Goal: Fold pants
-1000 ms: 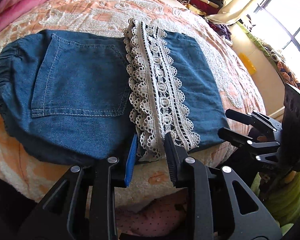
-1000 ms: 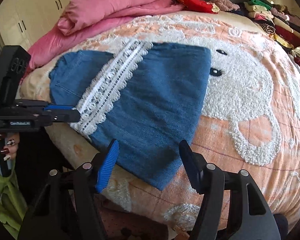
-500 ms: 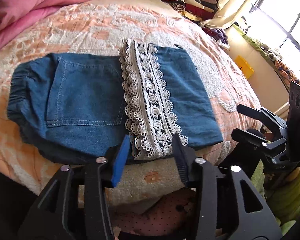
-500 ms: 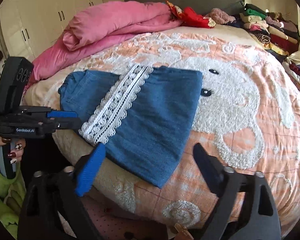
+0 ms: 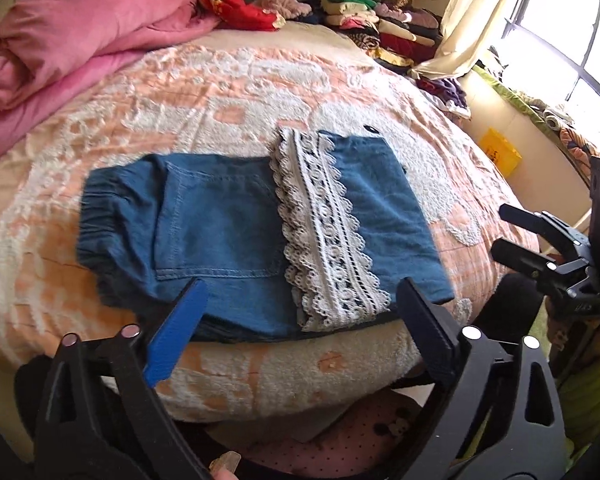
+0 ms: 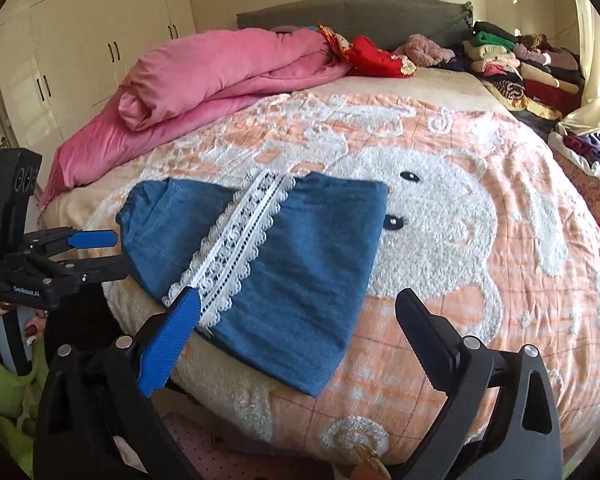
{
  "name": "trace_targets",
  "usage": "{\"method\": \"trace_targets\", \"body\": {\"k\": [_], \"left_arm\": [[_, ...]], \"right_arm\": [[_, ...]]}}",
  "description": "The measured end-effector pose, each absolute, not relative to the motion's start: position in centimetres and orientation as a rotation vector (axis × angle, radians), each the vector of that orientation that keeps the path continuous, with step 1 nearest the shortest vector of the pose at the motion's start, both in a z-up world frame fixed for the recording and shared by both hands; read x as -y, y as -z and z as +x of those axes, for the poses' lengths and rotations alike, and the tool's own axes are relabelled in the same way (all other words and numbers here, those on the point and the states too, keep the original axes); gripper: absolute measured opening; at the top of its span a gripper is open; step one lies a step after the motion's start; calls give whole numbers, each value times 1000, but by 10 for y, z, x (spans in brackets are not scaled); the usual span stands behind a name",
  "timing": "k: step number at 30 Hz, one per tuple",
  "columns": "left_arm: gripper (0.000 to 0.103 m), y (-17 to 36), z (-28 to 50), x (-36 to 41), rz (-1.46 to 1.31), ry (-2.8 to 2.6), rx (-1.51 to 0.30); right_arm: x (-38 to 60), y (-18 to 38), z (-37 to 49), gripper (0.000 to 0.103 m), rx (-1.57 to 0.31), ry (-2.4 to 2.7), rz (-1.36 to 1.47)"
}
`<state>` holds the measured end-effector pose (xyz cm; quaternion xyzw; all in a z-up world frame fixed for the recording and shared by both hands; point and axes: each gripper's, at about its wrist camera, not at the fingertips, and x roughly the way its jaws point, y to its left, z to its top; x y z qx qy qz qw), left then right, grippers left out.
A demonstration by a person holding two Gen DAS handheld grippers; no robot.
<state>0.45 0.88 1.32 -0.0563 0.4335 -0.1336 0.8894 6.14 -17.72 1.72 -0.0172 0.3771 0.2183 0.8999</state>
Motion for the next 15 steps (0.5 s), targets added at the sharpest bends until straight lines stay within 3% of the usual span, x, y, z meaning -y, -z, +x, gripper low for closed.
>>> {"method": "trace_targets", "body": {"k": [15], "left_arm": [[93,-12,0,-56,-200,205,-876]], "right_arm": [[144,-49,80,97,-737,-510,-52]]}}
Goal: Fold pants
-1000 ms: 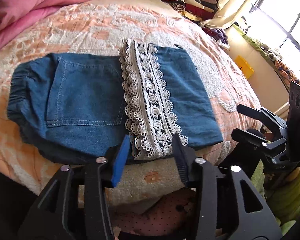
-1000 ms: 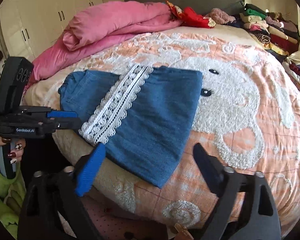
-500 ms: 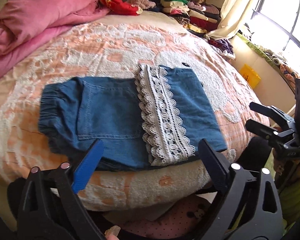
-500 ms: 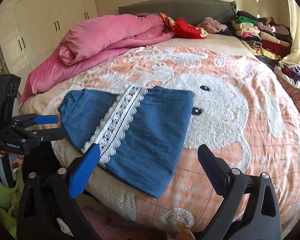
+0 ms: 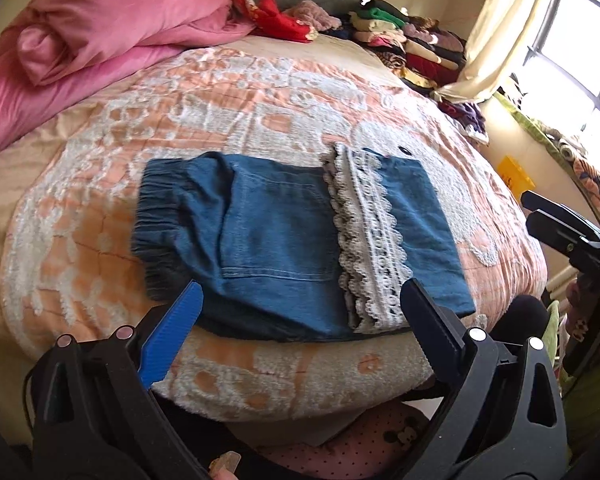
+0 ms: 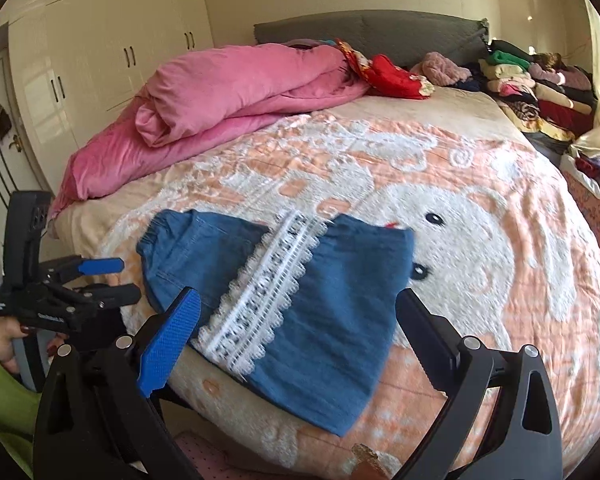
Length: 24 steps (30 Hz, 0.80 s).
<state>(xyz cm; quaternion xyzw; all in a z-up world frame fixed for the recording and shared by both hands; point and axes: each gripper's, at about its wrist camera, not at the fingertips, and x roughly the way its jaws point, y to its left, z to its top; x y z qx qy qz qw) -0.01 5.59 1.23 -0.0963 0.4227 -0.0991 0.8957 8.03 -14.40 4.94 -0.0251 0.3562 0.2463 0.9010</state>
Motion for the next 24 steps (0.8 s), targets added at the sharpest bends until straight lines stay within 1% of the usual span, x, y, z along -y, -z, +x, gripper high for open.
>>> {"method": "trace_targets", "body": {"k": [12,20,22,24], "left_arm": [[93,8,-4,-116,-320,119,-895],[93,21,-4,-132,-408,136,-902],[88,22,-3,-130,-419,156,-903],[76,26,0,-129,-444,178,-915]], "right_arm": [[83,-62,114,97,-746,-615,-94],[30,-56,141,97,-781,-702,-161],[19,-53,150,97,-799,-728,-176],[7,-50,161,97,-820,-753,-190]]}}
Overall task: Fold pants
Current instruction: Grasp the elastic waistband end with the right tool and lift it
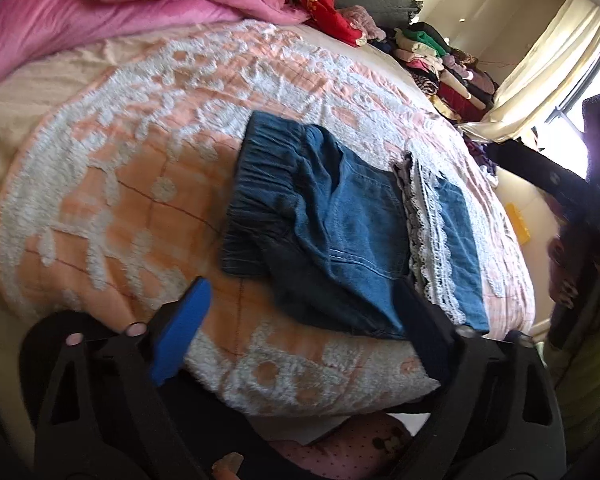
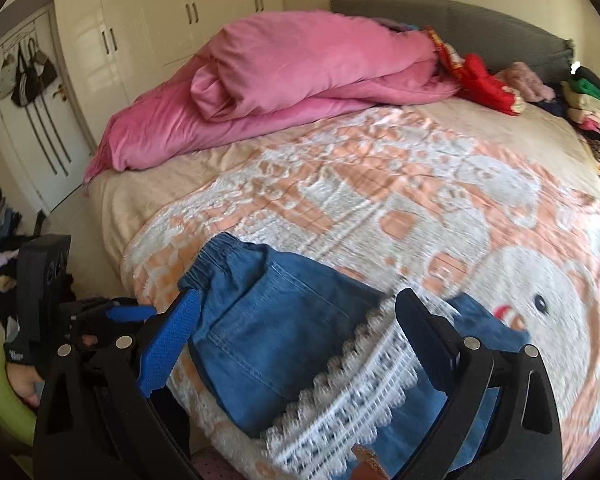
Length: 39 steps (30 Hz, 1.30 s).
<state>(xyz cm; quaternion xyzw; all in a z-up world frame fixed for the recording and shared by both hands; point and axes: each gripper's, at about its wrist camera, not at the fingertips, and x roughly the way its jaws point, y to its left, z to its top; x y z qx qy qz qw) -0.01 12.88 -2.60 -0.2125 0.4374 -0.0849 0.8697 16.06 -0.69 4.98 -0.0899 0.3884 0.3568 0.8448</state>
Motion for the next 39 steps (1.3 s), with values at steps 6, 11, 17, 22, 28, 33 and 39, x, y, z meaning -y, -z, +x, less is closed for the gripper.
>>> {"method": "trace_targets", "body": {"k": [6,11,17,22,28,33,39], "left_arm": [[47,43,8,-125,-525,219,-957],[42,55,17,-126,-573,226,-977],[45,65,24,-127,-605,217,-984],[52,69,27,-128,-628,231,-977],[55,70,31,-124,-613,227,-972],[51,69,32,-120,-580,216,-965],[36,53,25,-113,-579,260,-929]], "right_arm": [[-29,-37,182,98,-874,-816,-267],[-56,-24,187,98,-906,-868,-332],[-88,-7,194,98,-951,-917,-396],[-112,11,206,97,-1000,-930,-444],[-135,35,215,97,-1059,-960,-478],[-136,51,218,66,-1127,-1023,-391],[-112,33,217,44,-1118,-1076,-244]]}}
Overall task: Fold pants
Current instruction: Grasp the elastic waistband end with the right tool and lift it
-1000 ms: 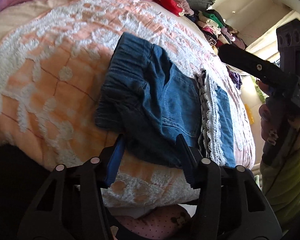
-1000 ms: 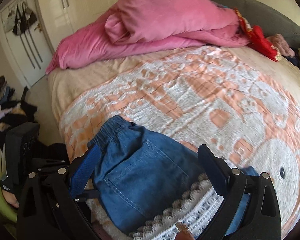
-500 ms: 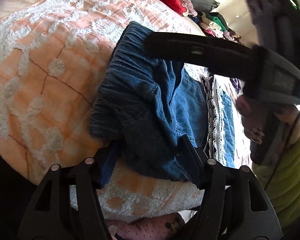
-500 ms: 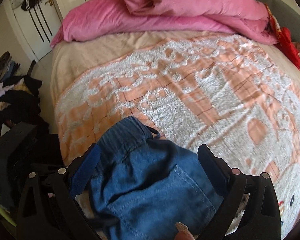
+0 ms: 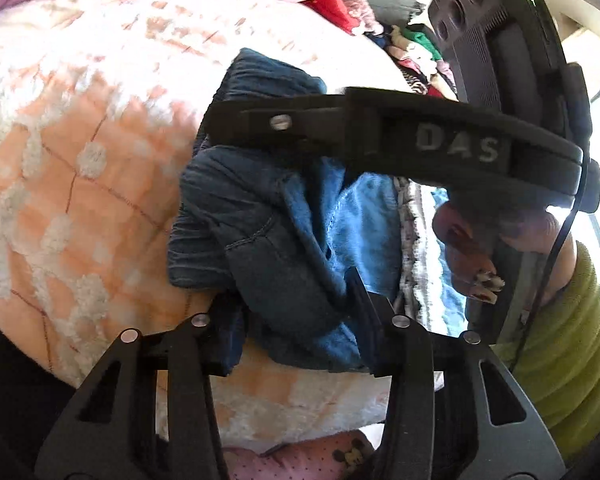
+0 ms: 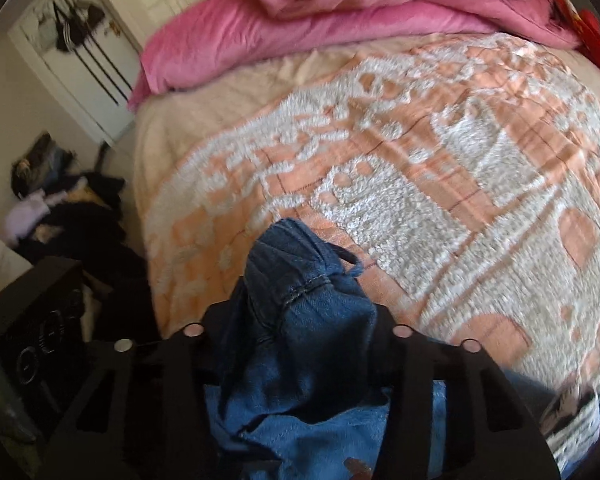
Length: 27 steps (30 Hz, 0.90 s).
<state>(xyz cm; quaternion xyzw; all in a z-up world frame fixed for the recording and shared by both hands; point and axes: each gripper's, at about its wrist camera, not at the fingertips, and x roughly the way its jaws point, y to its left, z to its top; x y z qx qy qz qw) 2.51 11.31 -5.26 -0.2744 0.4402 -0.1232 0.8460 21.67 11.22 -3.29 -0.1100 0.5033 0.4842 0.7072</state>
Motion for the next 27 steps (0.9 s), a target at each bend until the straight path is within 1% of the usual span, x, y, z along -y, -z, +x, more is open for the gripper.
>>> {"method": "trace_targets", "body": {"k": [4,9,14,17,19,20,21,23,24,27], "left_arm": [[35,36,20,-105,-576,299,-889],[35,18,18,-82,-530,356,-864],[35,6,20,-50,-473,399,-863],[36,0,24,-31,-439,414,-862],[36,-1,29,-15,-416,426,-865],[36,-2,35,-6,-405,439,-871],[36,0,35,4,-385,466,-885],[42,5,31,27,-338,547,-917],[42,6,29,34,-324,579,-926],[42,5,19,41,-298,627,-921]], "right_arm": [[-73,5,216,44,-1065,-1104,-122],[-24,-22,213,44,-995,-1085,-40],[20,-34,211,44,-949,-1046,15],[43,-36,208,47,-928,-1029,37],[59,-38,205,60,-914,-1027,61],[70,-39,204,72,-903,-1015,82],[81,-40,202,77,-889,-1001,99],[110,-40,199,80,-861,-954,159],[130,-37,196,83,-856,-903,189],[174,-26,190,85,-858,-787,236]]}}
